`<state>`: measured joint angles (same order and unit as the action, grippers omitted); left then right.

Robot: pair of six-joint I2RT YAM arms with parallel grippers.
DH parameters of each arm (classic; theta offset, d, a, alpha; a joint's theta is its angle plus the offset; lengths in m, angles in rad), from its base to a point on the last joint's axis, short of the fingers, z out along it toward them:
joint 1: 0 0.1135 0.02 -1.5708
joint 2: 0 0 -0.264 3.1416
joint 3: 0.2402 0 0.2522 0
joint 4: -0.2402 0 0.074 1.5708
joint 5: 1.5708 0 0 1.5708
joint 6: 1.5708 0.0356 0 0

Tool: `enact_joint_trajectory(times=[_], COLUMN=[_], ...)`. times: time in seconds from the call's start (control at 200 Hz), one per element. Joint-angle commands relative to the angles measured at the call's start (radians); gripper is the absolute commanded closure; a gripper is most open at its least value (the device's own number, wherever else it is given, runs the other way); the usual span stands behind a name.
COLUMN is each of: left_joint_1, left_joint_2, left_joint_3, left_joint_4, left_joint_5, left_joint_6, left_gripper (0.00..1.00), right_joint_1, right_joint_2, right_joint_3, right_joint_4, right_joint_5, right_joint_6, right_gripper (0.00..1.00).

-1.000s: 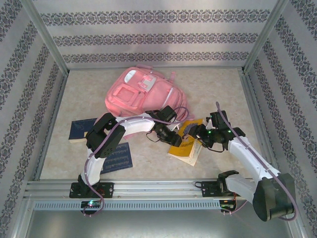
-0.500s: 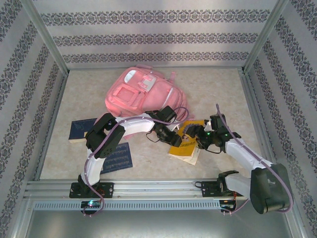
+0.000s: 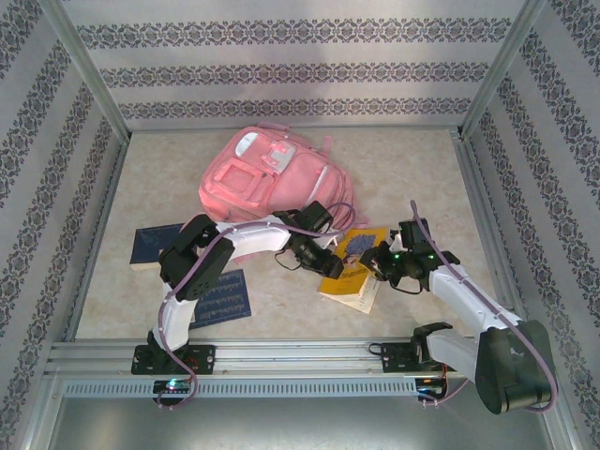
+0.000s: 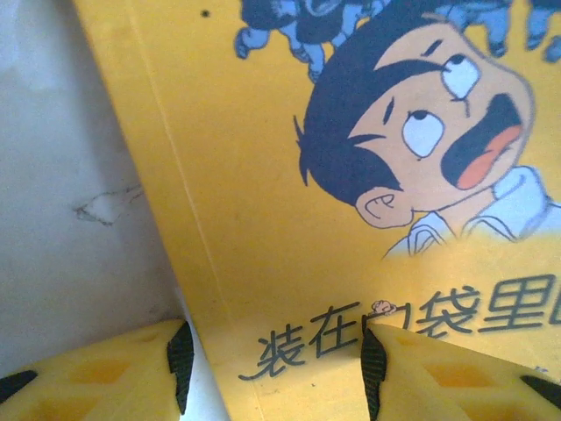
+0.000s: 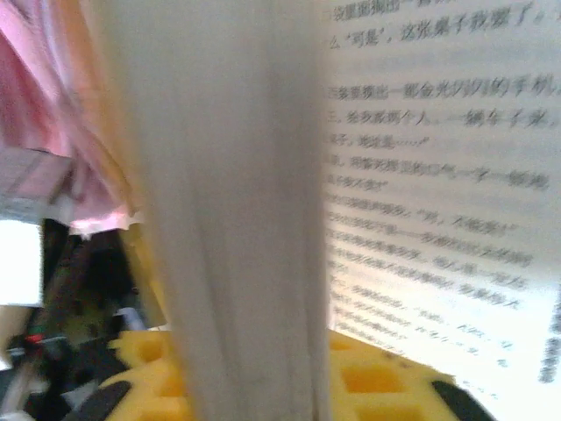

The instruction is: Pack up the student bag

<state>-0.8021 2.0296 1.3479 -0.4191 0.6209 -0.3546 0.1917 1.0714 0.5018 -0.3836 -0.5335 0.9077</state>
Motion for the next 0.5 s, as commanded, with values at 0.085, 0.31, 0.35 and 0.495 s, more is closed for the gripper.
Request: enact_joint_trajectory(times=[0.085, 0.31, 0.35, 0.495], left_joint_1=[0.014, 0.021, 0.032, 0.117], left_joint_2=[-0.166, -0.304, -0.315, -0.356], left_joint_3=[-0.007, 0.049, 0.075, 0.131], left_joint_4=[-0.021, -0.112, -0.143, -0.179], left_joint_5=[-0.005, -0.129, -0.164, -0.228], left_joint_6=[-0.075, -0.073, -0.065, -0.099], left_gripper=[0.45, 0.40, 0.39, 0.33], right_joint_1=[0.024, 0.072, 0.082, 0.104], right_joint_2=[-0.074, -0.077, -0.070, -0.031], right_joint_3=[0.179, 0.390, 0.439, 0.560], right_joint_4=[-0.318, -0.440, -0.431, -0.267], right_joint_5=[0.275, 0.423, 0.414, 0.182], right_joint_6=[-0.096, -0.150, -0.169, -0.217], right_gripper=[1.00, 1.00, 1.00, 1.00])
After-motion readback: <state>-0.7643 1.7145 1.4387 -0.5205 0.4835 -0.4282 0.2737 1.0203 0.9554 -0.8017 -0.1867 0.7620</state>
